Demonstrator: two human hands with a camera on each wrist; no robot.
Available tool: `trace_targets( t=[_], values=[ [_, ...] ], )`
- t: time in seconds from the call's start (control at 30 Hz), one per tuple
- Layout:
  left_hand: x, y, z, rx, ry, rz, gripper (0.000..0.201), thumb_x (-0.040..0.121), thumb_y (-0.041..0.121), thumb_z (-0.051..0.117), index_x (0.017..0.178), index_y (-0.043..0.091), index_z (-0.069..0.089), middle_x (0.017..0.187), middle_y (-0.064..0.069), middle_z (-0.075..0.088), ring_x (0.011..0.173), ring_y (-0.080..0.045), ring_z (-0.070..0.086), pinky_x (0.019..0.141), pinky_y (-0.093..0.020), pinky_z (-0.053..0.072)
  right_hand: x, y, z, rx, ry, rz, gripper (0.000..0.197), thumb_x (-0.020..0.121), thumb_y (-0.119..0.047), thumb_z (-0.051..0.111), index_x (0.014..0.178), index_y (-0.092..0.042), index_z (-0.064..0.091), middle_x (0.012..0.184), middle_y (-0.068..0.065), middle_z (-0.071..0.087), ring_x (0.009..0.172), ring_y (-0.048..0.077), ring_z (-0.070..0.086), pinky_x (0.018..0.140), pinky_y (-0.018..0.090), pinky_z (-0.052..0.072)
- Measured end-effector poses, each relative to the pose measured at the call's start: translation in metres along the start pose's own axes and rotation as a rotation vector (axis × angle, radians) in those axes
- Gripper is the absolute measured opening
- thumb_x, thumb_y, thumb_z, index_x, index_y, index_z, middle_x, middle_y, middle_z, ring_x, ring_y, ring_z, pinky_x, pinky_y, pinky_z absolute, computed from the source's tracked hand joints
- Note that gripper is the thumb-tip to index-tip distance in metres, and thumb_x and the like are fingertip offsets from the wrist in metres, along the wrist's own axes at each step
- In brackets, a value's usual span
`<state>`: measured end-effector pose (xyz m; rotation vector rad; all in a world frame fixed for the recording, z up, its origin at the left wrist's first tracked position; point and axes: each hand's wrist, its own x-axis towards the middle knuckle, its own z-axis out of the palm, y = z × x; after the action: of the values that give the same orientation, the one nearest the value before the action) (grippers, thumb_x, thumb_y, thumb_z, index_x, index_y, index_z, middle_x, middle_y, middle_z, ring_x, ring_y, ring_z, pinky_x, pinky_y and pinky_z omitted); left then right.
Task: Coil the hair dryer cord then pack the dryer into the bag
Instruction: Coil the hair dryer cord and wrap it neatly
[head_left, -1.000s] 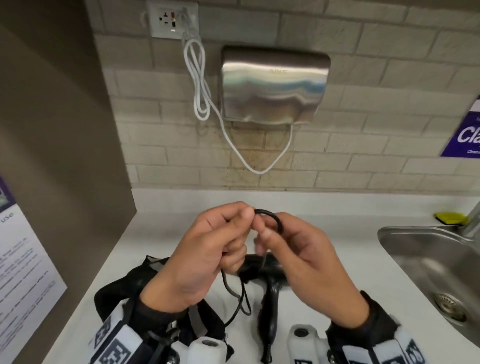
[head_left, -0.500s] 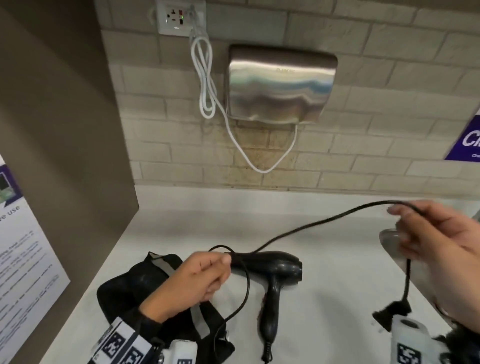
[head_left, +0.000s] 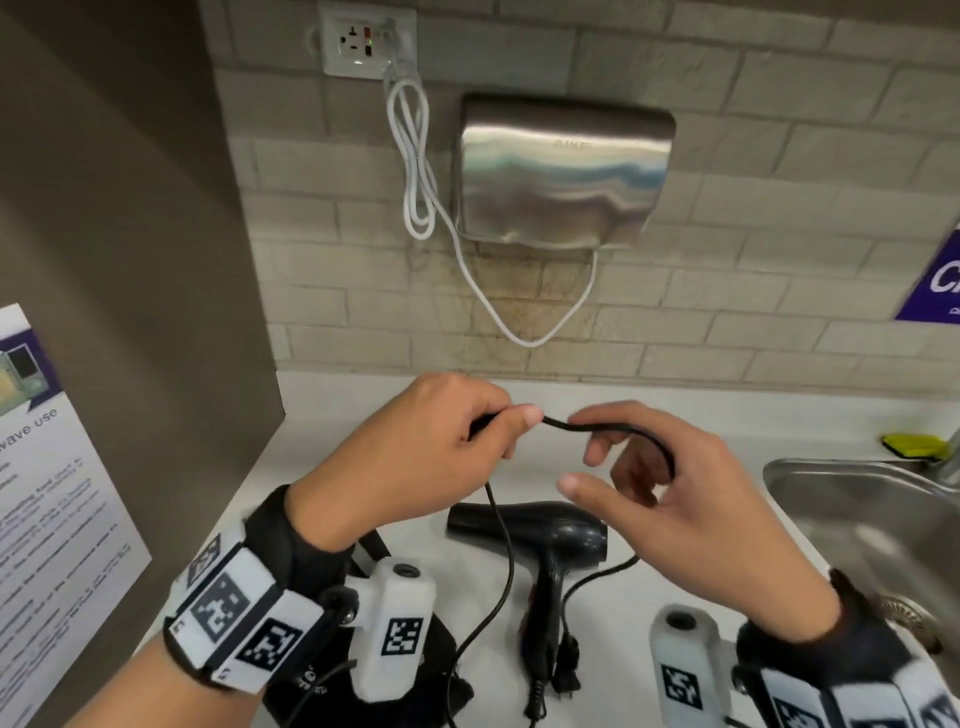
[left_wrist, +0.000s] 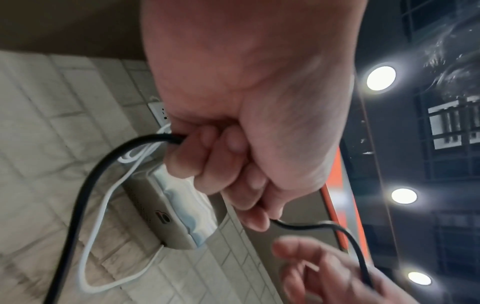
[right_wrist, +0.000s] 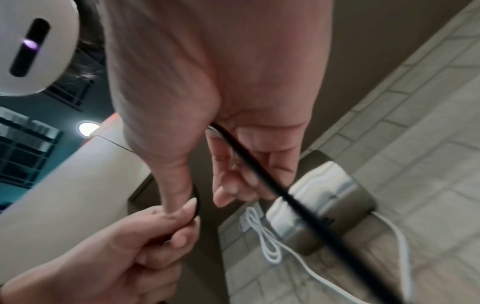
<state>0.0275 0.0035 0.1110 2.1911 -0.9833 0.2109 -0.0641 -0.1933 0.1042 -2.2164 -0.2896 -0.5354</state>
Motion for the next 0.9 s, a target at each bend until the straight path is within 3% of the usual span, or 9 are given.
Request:
trace_targets(
  t=[0.07, 0.23, 0.3, 0.37, 0.47, 0.57, 0.7, 0.8, 0.9],
  values=[
    [0.001, -0.002, -0.002, -0.013, 0.018, 0.016, 0.046, 0.097, 0.046, 0.05, 0.062, 0.02, 0.063, 0.041, 0.012, 0.044, 0.04, -0.005, 0.04, 0.045, -0.015, 0.032, 0.009, -0.014, -0.001, 0.041, -0.016, -0.05, 0.027, 0.074, -0.046, 0.072, 0.097, -0.033, 0.069, 0.073, -0.005, 0.064, 0.047, 0.008, 0.045, 0.049, 0.014, 0.04],
    [-0.017, -0.045, -0.01, -0.157, -0.01, 0.037, 0.059, 0.088, 0.057, 0.057, 0.057, 0.007, 0.05, 0.048, -0.001, 0.037, 0.046, -0.007, 0.036, 0.049, -0.018, 0.032, 0.018, -0.008, -0.016, 0.168, 0.049, -0.098, 0.027, 0.089, -0.033, 0.056, 0.069, -0.017, 0.064, 0.046, -0.003, 0.047, 0.042, 0.004, 0.039, 0.046, 0.011, 0.034],
    [-0.03, -0.072, -0.013, -0.21, -0.015, -0.004, 0.069, 0.083, 0.069, 0.054, 0.061, 0.004, 0.05, 0.054, -0.011, 0.043, 0.049, -0.014, 0.041, 0.054, -0.026, 0.039, 0.017, 0.009, -0.028, 0.249, 0.153, -0.03, 0.031, 0.09, -0.035, 0.054, 0.07, -0.012, 0.061, 0.048, -0.004, 0.046, 0.045, 0.008, 0.036, 0.043, 0.016, 0.029],
    [-0.042, -0.092, -0.015, -0.342, -0.023, -0.049, 0.067, 0.082, 0.073, 0.053, 0.064, 0.008, 0.054, 0.056, -0.011, 0.045, 0.051, -0.009, 0.043, 0.059, -0.02, 0.044, 0.014, 0.031, -0.042, 0.352, 0.226, 0.09, 0.037, 0.089, -0.04, 0.053, 0.073, -0.008, 0.061, 0.052, -0.003, 0.044, 0.048, 0.011, 0.033, 0.042, 0.018, 0.024],
    [-0.049, -0.097, -0.015, -0.611, 0.059, -0.105, 0.048, 0.085, 0.063, 0.059, 0.065, 0.02, 0.05, 0.054, -0.004, 0.034, 0.043, -0.019, 0.037, 0.056, -0.036, 0.056, 0.009, 0.06, -0.043, 0.095, 0.15, 0.202, 0.038, 0.088, -0.046, 0.057, 0.074, -0.012, 0.068, 0.056, -0.002, 0.054, 0.05, 0.012, 0.041, 0.046, 0.018, 0.033],
    [-0.037, -0.074, -0.016, -0.674, 0.16, -0.132, 0.046, 0.084, 0.06, 0.06, 0.066, 0.02, 0.048, 0.055, 0.002, 0.024, 0.04, -0.013, 0.023, 0.039, -0.018, 0.032, 0.01, 0.062, -0.024, -0.292, 0.097, 0.148, 0.005, 0.089, -0.031, 0.066, 0.087, -0.028, 0.07, 0.079, -0.012, 0.069, 0.072, 0.004, 0.061, 0.064, 0.015, 0.043],
    [-0.014, -0.029, -0.011, -0.474, 0.073, 0.023, 0.038, 0.097, 0.035, 0.054, 0.066, 0.014, 0.054, 0.053, 0.009, 0.036, 0.043, -0.001, 0.032, 0.044, -0.012, 0.03, 0.024, 0.023, 0.009, -0.38, 0.013, -0.108, 0.053, 0.083, -0.046, 0.067, 0.129, -0.023, 0.053, 0.12, -0.012, 0.054, 0.11, 0.002, 0.051, 0.093, 0.018, 0.038],
    [-0.004, -0.005, 0.0, -0.415, 0.031, 0.089, 0.035, 0.098, 0.022, 0.054, 0.064, 0.018, 0.058, 0.053, 0.017, 0.052, 0.051, 0.004, 0.048, 0.056, -0.009, 0.038, 0.035, -0.009, 0.031, -0.19, -0.178, -0.213, 0.044, 0.088, -0.032, 0.067, 0.127, -0.018, 0.053, 0.104, -0.008, 0.065, 0.087, 0.004, 0.061, 0.078, 0.019, 0.049],
    [-0.009, -0.018, -0.002, -0.506, 0.006, 0.053, 0.042, 0.097, 0.028, 0.055, 0.058, 0.012, 0.051, 0.046, 0.015, 0.042, 0.04, 0.003, 0.039, 0.046, -0.008, 0.033, 0.042, -0.016, 0.027, -0.096, -0.224, -0.229, 0.013, 0.092, -0.025, 0.063, 0.102, -0.017, 0.068, 0.074, -0.005, 0.068, 0.065, 0.011, 0.061, 0.06, 0.022, 0.048]
  ],
)
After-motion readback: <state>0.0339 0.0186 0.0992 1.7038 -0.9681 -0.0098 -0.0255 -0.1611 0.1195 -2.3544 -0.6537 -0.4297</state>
